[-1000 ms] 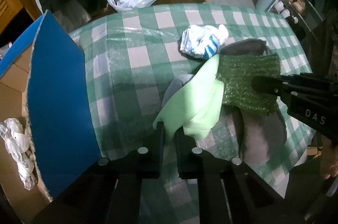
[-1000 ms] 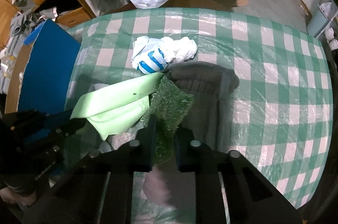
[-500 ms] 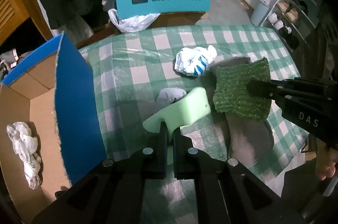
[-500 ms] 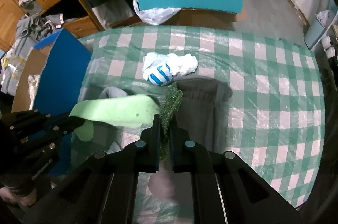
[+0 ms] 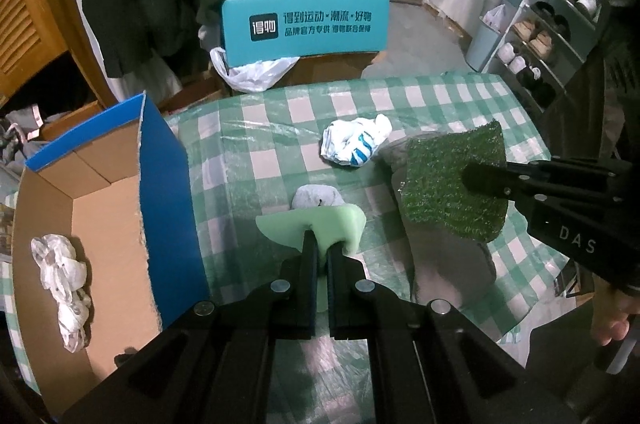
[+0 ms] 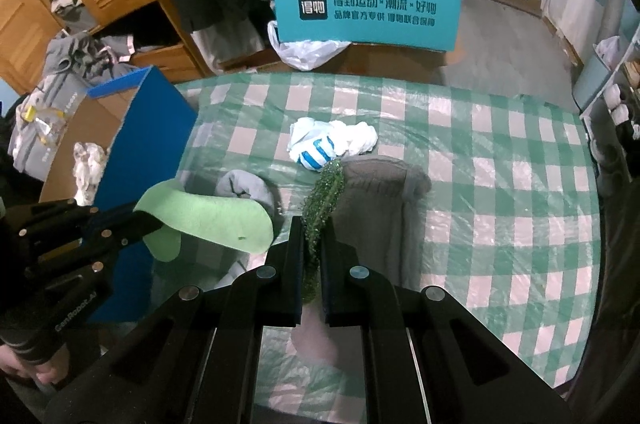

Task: Organize soft objects
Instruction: 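Lift the green pad with the right tool while left lifts the foam strip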

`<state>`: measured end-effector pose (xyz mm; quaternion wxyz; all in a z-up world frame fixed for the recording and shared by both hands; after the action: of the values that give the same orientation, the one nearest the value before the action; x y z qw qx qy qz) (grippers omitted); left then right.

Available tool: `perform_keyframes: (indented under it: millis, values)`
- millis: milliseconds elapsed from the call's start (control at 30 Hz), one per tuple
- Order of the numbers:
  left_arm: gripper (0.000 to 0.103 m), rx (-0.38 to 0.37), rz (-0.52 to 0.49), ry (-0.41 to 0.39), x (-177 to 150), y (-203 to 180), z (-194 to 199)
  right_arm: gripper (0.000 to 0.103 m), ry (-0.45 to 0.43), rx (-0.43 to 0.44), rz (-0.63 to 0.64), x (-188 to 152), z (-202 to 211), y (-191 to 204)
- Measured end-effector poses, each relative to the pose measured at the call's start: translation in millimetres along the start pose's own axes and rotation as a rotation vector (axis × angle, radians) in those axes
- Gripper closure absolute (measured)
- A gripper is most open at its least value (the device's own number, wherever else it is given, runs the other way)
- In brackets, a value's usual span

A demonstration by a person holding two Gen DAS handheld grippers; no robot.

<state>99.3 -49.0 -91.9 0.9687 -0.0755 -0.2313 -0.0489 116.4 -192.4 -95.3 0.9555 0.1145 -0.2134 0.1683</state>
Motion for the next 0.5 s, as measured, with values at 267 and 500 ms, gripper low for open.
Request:
perform_keyframes:
  millis: [267, 500]
  values:
    - [0.099, -0.001, -0.002, -0.038, -1.5, -3.5, 17.3, 0.097, -0.034, -0.002, 0.004, -4.8, 19.1, 2.8]
    - [0.099, -0.003, -0.002, -0.074, -2.6, -5.0, 33.4, 0.097, -0.057, -0.006, 0.010, -7.4, 33.4, 7.0]
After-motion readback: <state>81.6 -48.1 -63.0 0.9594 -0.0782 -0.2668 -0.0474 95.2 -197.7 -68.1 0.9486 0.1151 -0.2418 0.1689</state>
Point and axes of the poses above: each gripper's, at about its wrist camera, not at the fingertips, and z roughly against the way its jaws point, y to its left, x to its top, the point moved 2 cm from there along -z, roughly the way its jaws point, and after that the axes turned 4 degrees about z, right-handed, at the moved point
